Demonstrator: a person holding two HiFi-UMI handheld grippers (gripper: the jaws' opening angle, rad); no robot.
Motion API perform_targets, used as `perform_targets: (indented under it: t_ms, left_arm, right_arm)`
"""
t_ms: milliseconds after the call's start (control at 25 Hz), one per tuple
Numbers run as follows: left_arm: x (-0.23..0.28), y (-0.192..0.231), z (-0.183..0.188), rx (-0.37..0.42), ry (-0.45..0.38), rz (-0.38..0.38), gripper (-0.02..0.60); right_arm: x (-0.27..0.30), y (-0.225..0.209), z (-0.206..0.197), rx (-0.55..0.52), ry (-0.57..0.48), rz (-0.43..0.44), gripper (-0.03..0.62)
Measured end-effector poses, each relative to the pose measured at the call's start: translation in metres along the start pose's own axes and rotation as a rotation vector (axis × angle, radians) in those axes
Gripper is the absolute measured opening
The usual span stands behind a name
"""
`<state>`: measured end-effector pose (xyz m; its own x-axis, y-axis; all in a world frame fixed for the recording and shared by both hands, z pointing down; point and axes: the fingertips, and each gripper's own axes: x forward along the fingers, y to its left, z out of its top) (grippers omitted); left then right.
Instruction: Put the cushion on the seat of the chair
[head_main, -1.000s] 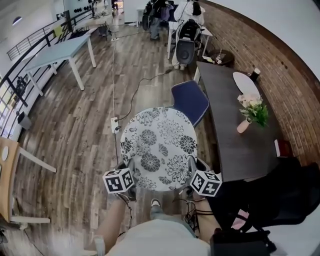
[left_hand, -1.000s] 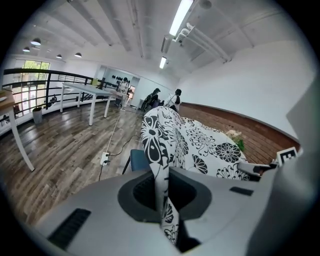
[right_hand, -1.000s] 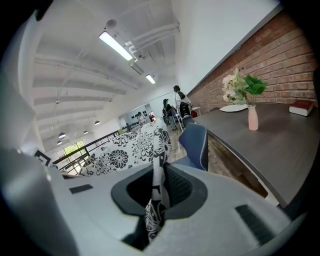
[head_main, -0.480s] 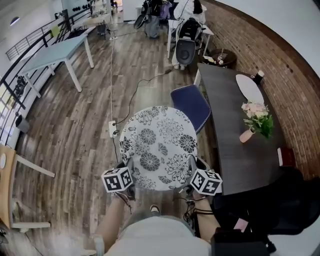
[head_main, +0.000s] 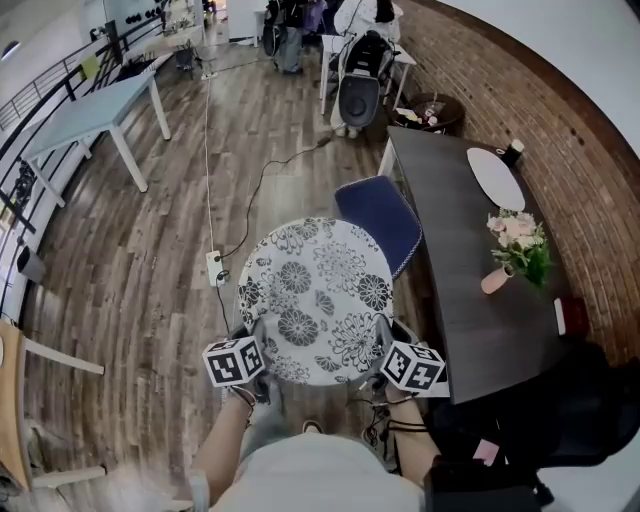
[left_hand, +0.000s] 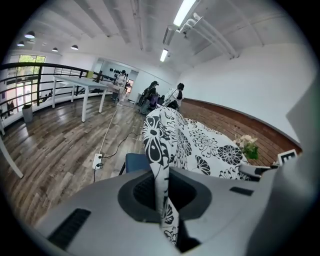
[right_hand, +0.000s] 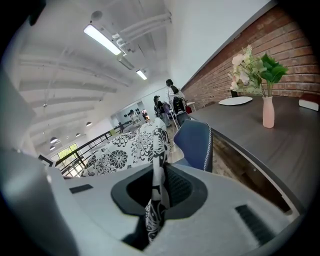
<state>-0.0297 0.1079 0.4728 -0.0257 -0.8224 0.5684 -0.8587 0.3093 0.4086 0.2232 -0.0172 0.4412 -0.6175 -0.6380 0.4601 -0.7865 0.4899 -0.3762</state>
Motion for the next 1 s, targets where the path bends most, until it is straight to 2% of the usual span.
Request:
perform_targets:
  t_ms: [400,560,840,1000]
  left_arm:
    - [0.067,0.057,0.105,0.08,0.015,-0.063,0.014]
    - [0.086,0.078,0.142,0.087,0.027,-0.097,0.014]
    - [0.116,0.12,0.177,0.113,0.065,-0.125,0.014]
    - [0.134,0.133,0.178,0.088,0.084,-0.114,0.014]
  right_arm:
    - [0.085,0.044,0.043,0.043,-0.058,-0.061,0.035]
    - [0.116,0.064,0.062,0.054,-0.07,-0.093,0.035]
    - [0.159,0.089,0.071,0.07,-0.087,-0.153,0.035]
    - [0.176,0.088,0.066,0.054,-0.053,-0.156,0.035]
